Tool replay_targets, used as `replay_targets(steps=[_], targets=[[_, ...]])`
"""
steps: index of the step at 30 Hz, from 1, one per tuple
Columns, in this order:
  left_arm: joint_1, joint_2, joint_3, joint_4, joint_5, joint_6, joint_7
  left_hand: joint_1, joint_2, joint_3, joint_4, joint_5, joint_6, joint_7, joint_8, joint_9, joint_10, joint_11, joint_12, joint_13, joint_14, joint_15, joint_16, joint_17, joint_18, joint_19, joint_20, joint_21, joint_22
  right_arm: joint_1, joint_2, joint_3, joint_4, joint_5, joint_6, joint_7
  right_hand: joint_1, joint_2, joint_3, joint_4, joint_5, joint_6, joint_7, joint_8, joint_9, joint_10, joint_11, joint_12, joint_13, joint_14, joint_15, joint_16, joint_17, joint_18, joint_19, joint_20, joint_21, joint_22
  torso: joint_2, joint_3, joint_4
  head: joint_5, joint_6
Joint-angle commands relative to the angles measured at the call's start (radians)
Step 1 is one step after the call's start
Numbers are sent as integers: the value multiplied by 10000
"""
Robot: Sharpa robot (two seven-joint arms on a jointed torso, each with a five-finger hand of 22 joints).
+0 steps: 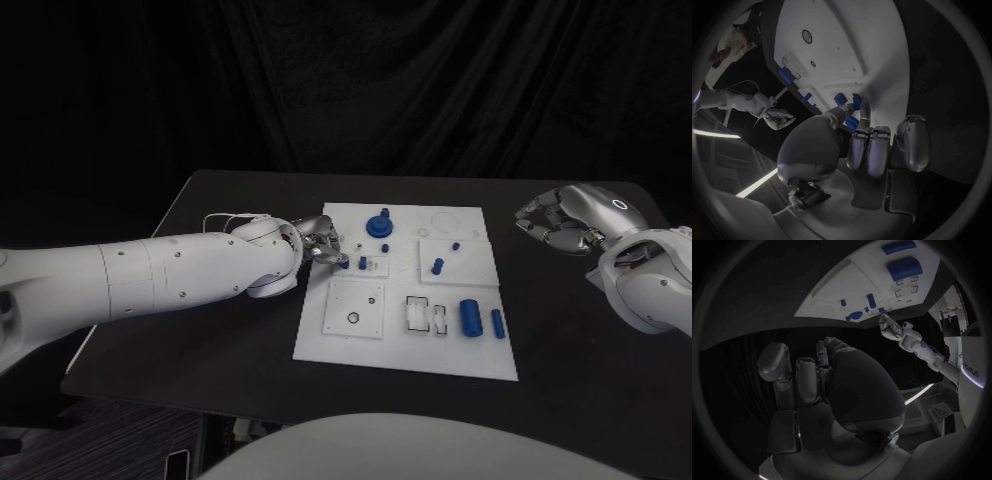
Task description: Assemble the parts on the task board
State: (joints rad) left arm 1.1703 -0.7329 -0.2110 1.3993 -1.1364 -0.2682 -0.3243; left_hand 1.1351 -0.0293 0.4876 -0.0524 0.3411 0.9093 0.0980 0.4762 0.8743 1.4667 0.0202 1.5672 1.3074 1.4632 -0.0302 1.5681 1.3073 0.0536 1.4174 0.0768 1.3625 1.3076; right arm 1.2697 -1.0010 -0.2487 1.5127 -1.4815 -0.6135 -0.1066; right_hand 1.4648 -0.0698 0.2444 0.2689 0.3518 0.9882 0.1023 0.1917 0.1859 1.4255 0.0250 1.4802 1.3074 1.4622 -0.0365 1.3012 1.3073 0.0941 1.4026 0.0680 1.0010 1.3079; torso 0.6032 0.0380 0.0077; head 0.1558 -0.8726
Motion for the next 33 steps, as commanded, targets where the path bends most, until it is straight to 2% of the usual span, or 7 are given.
replay_targets(steps=[1,14,15,17,19,22,33], targets=[[17,28,2,12,-11,158,55,113,-4,1445,-1405,66,-65,-95,30,17,1041,-77,36,2634,1075,-66,27,2635,35,57,-24,31,1881,-20,2,7,0,-37,-69,-115,90,-15,47,-26,20,25,19,-2,-5,-67,-15,-58,493,96,-51,-57,246,88,-29,-19,-57,1264,3,-2,6,13,0],[5,132,2,-92,-11,144,224,145,-14,1391,-1279,-298,-147,-66,-24,72,1041,-52,36,2634,1075,-47,27,2635,40,45,-11,7,1870,-21,3,7,-1,-37,-51,-122,129,-67,43,-59,9,34,18,4,-3,-76,-16,-63,483,92,-51,-67,238,89,-31,-19,-66,1263,5,3,4,15,0],[5,135,2,-93,-11,146,240,119,-25,1303,-1160,-710,-181,-98,-40,105,1041,-54,36,2634,1075,-40,27,2635,44,30,4,-17,1861,-21,3,7,-2,-37,-51,-123,129,-67,43,-59,9,34,18,4,-3,-76,-16,-63,483,92,-51,-67,238,89,-31,-19,-66,1263,6,1,5,16,0],[4,142,2,-95,-11,148,266,96,-43,1219,-1065,-832,-202,-128,-43,131,1041,-72,36,2634,1075,-49,27,2635,43,35,4,-16,1863,-21,5,7,-5,-37,-50,-122,141,-80,43,-69,1,38,18,6,-2,-78,-16,-64,481,92,-51,-68,238,88,-30,-19,-61,1264,7,-1,5,19,0],[4,151,2,-97,-11,153,293,73,-39,947,-765,-1540,-251,-293,-74,157,1041,-181,36,2634,1075,-117,27,2635,45,39,-34,-26,1863,-21,9,7,-8,-37,-47,-122,141,-80,43,-69,1,38,18,6,-2,-78,-16,-64,481,92,-51,-68,238,88,-30,-19,-61,1264,6,-2,3,20,0],[3,160,2,-100,-11,170,317,-19,-76,600,-433,-1898,-214,-434,-92,153,1041,-283,36,2634,1075,-191,27,2635,47,37,-103,-46,1860,-21,13,7,-10,-37,-45,-120,155,-91,44,-80,-6,41,17,9,-2,-77,-18,-63,481,90,-51,-73,233,90,-33,-19,-73,1262,4,-2,-2,27,0],[2,173,2,-151,-11,241,279,-338,-47,-1155,888,-2142,-88,-491,94,406,1041,-346,36,2634,1075,-275,27,2635,44,52,-212,-97,1861,-21,5,7,-3,-37,-36,-119,170,-104,45,-91,-14,44,18,10,-1,-83,-17,-67,473,88,-52,-77,230,89,-32,-19,-68,1263,-1,0,0,35,0]])
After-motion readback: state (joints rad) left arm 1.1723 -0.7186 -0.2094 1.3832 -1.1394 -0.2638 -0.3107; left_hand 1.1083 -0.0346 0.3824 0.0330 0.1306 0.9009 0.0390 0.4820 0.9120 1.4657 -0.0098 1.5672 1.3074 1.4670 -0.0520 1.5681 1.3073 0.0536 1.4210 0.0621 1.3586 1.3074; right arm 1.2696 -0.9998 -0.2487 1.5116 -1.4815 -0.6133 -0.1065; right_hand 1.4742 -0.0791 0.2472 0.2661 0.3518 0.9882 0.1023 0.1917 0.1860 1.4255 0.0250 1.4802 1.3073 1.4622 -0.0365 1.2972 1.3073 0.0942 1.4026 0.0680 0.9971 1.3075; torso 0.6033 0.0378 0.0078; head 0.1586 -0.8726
